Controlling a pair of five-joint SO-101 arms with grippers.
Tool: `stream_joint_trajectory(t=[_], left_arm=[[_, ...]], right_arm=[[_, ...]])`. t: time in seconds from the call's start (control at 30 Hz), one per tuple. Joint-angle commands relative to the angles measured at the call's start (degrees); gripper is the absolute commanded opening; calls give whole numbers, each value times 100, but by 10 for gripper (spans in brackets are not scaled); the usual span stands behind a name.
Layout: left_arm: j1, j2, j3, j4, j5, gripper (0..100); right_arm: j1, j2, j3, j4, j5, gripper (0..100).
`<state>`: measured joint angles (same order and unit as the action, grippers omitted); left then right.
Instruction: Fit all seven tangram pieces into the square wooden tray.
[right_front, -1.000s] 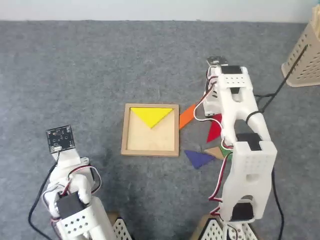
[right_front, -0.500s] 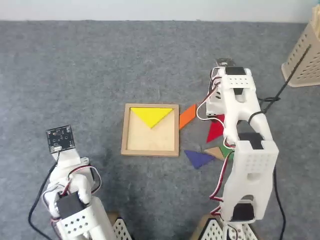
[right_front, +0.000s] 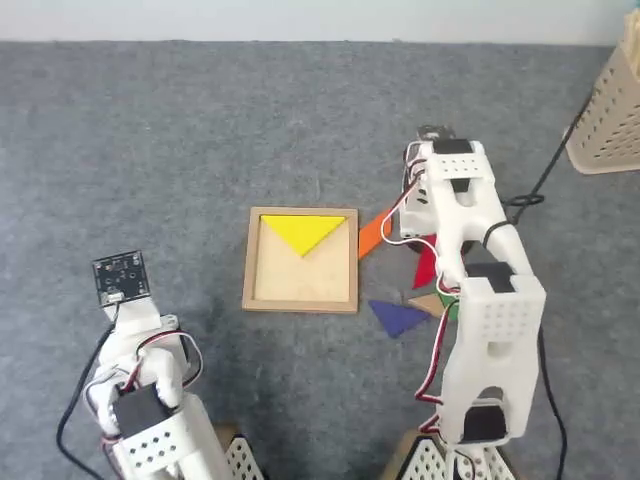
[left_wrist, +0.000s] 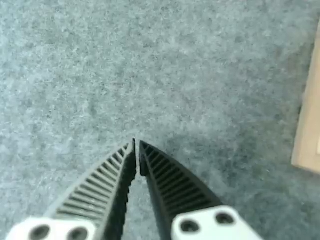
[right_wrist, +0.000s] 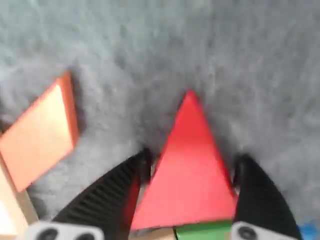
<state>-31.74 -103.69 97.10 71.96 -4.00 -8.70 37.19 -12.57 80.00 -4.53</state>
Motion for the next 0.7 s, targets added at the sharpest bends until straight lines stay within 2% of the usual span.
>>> stream_joint_trajectory(t=[0.0,0.1,0.27,0.5,0.67], left_arm=[[18,-18,-48,18,53,13],[18,-18,-48,18,53,13],[18,-18,-48,18,53,13],[18,-18,-48,18,53,13],[18,-18,-48,18,53,13]], right_arm=[[-119,-400,334,-84,-88,276],[-242,-585,668,-321,-79,266],[-207,-927,853,-382,-88,191],[-189,-1226,853,-541,-88,188],[75,-1868,897,-593,-70,208]])
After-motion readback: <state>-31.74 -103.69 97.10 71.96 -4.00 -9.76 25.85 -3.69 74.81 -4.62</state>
